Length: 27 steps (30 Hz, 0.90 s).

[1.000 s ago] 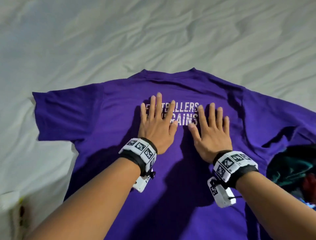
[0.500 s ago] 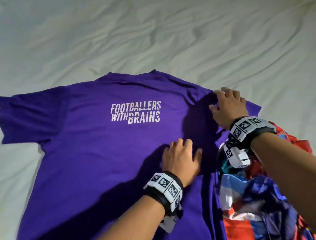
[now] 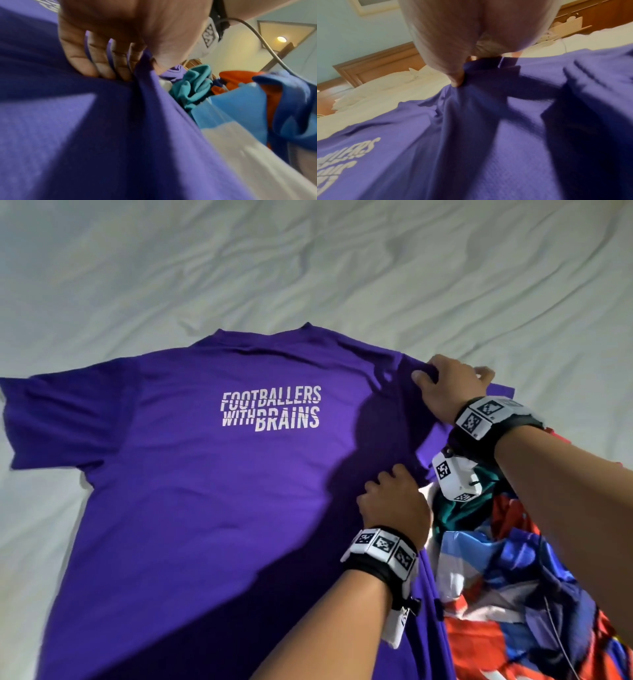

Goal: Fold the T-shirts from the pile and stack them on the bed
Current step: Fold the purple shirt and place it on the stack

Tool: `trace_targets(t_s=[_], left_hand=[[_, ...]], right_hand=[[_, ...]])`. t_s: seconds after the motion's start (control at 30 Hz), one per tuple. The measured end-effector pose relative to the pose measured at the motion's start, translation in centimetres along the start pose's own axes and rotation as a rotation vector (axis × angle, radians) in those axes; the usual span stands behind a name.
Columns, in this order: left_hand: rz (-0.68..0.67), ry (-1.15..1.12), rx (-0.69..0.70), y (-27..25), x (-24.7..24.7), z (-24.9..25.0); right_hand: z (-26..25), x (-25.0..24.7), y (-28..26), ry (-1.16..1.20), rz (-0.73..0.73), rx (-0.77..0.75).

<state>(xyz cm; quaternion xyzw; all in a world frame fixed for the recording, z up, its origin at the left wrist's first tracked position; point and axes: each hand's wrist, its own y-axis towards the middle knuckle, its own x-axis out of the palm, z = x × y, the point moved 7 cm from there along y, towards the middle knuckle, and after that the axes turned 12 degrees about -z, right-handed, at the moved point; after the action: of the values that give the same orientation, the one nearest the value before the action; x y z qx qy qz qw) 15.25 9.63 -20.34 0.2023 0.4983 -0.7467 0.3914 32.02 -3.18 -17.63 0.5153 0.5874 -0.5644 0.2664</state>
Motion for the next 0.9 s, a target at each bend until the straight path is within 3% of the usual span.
trace_targets(t_s=[0.2, 0.43, 0.6, 0.67, 0.77, 0.9], left_hand=[[0.020, -0.342, -0.060, -2.2, -3.1, -5.5], [0.022, -0.506, -0.168, -3.9, -4.8, -11.8], [0.005, -0.398, -0.159, -4.0, -4.9, -14.7], [0.055, -0.337, -0.135, -4.0, -5.0, -15.5], [0.249, -0.182, -0.048, -5.0, -5.2, -16.1], [0.249, 0.115, -0.023, -7.7, -2.1, -17.4]], right_hand=[[-4.6, -1.6, -1.3, 0.110, 0.075, -0.106], [-13.4, 1.1, -1.0, 0.076, -0.003, -0.238], [-16.4, 4.7, -0.8, -0.061, -0.142, -0.213], [-16.3, 5.3, -2.2, -0.045, -0.095, -0.208], [-14.5, 5.9, -6.6, 0.100, -0.020, -0.212], [-9.8, 9.5, -15.5, 0.185, 0.003, -0.158]])
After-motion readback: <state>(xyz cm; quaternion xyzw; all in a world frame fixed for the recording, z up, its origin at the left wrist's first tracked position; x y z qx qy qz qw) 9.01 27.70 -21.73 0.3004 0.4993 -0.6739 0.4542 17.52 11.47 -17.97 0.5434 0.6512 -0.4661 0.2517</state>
